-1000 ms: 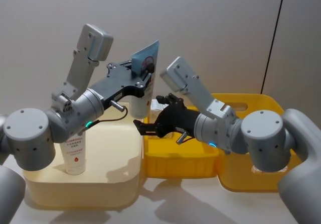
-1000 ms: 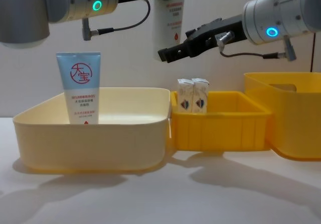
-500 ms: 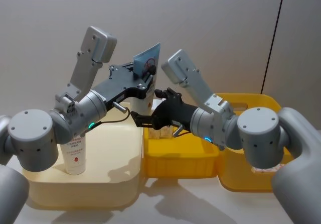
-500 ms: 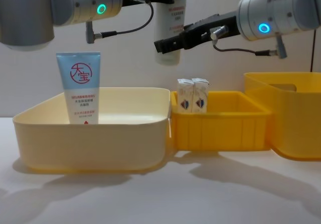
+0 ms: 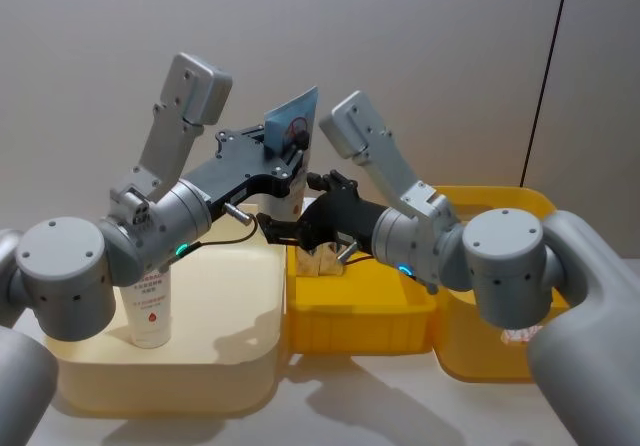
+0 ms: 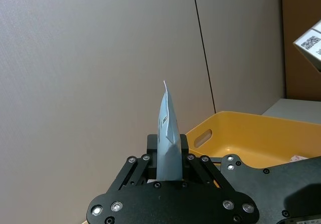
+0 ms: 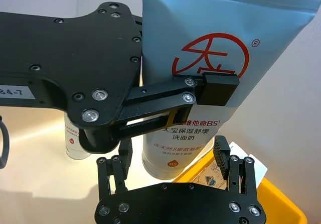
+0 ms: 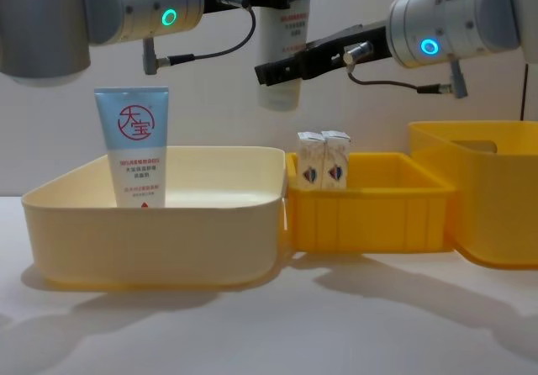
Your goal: Bimanual collaborative sorting of washing and personal care products
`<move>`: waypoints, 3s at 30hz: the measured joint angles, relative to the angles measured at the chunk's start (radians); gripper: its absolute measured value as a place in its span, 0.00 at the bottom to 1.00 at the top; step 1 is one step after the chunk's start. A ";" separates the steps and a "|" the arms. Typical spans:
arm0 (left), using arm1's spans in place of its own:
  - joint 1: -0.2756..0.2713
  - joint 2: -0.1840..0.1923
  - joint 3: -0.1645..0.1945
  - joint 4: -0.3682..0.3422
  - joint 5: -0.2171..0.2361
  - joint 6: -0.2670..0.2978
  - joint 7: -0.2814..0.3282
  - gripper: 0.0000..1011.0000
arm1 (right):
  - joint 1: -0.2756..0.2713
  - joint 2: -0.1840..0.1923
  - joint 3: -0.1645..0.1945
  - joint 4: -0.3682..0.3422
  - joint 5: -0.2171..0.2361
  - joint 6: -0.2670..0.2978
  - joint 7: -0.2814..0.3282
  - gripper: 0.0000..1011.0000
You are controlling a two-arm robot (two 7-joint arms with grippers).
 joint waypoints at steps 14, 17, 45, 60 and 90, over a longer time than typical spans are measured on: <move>0.003 0.003 -0.003 -0.001 0.000 -0.001 -0.001 0.22 | 0.020 -0.025 0.005 0.046 0.021 -0.012 -0.005 0.99; 0.005 0.004 -0.003 -0.003 0.000 -0.001 -0.001 0.22 | 0.025 -0.030 0.007 0.058 0.026 -0.015 -0.007 0.99; 0.014 0.009 -0.010 -0.016 0.003 0.006 0.009 0.22 | 0.088 -0.083 -0.002 0.180 0.049 -0.057 0.011 0.97; 0.016 0.010 -0.012 -0.018 0.005 0.006 0.012 0.22 | 0.097 -0.092 -0.007 0.197 0.053 -0.062 0.018 0.68; 0.016 0.009 -0.012 -0.018 0.005 0.006 0.013 0.22 | 0.101 -0.095 -0.008 0.204 0.054 -0.064 0.020 0.53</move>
